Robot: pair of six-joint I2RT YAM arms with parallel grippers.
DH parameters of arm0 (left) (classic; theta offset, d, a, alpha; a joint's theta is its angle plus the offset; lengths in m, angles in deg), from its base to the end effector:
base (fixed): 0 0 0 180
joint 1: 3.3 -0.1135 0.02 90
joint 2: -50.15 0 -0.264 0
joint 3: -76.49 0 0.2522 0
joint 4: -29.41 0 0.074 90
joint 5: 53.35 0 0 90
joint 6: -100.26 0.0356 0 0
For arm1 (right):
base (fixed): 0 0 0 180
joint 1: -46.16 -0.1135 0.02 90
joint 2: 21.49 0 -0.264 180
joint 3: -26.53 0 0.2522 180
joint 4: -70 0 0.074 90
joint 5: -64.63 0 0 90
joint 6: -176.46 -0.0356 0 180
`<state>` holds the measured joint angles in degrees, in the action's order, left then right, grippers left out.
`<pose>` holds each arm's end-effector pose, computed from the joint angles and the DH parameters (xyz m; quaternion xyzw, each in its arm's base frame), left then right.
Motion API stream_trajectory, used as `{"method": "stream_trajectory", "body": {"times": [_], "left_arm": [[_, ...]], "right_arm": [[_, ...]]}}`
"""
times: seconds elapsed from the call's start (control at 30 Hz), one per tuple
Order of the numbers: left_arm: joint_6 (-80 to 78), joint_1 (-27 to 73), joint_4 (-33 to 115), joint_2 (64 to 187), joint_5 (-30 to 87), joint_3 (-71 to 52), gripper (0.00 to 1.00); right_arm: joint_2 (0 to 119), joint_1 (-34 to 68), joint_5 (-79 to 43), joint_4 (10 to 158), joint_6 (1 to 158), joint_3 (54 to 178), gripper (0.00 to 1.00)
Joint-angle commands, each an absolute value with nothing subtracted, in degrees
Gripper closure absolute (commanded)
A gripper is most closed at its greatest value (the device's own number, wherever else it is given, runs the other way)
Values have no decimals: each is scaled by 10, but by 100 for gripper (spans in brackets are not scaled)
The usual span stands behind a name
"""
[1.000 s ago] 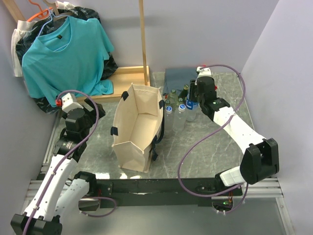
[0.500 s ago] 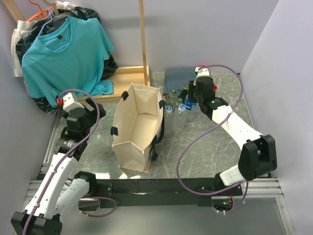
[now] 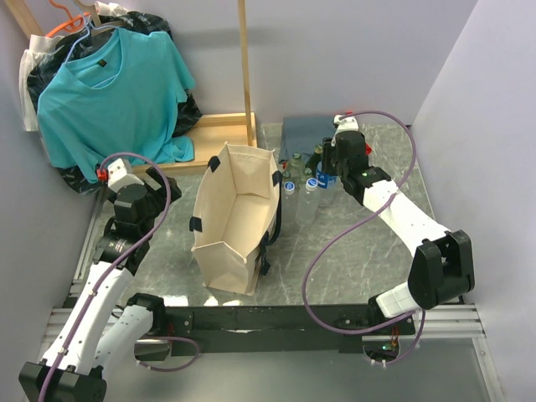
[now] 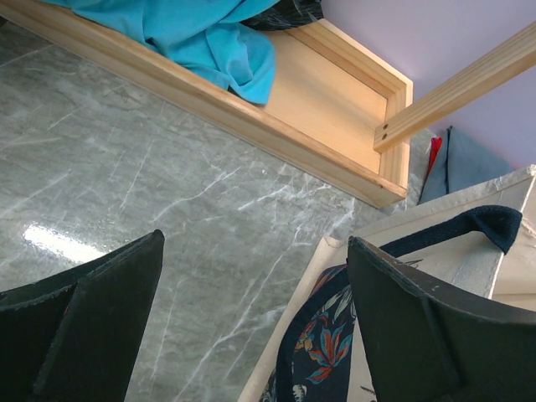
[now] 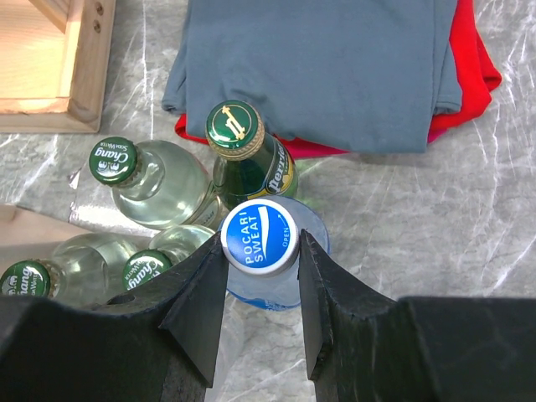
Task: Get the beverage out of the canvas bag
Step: Place the drink at the center of the board.
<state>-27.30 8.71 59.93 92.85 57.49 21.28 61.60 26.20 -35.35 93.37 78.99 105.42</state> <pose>0.1730 -0.0239 0.3140 -0.2796 0.7525 -0.1095 0.5861 0.3183 0.1090 0.3066 -0.0479 0.8518 0.0501 0.5192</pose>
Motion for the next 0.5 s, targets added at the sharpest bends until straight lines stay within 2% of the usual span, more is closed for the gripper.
{"method": "stream_trajectory", "body": {"times": [0.0, 0.47], "left_arm": [[-281, 86, 579, 920, 574, 210, 4], [-280, 86, 575, 917, 568, 209, 4]], "right_arm": [[584, 257, -327, 876, 764, 1067, 100], [552, 251, -340, 919, 743, 1048, 94]]}}
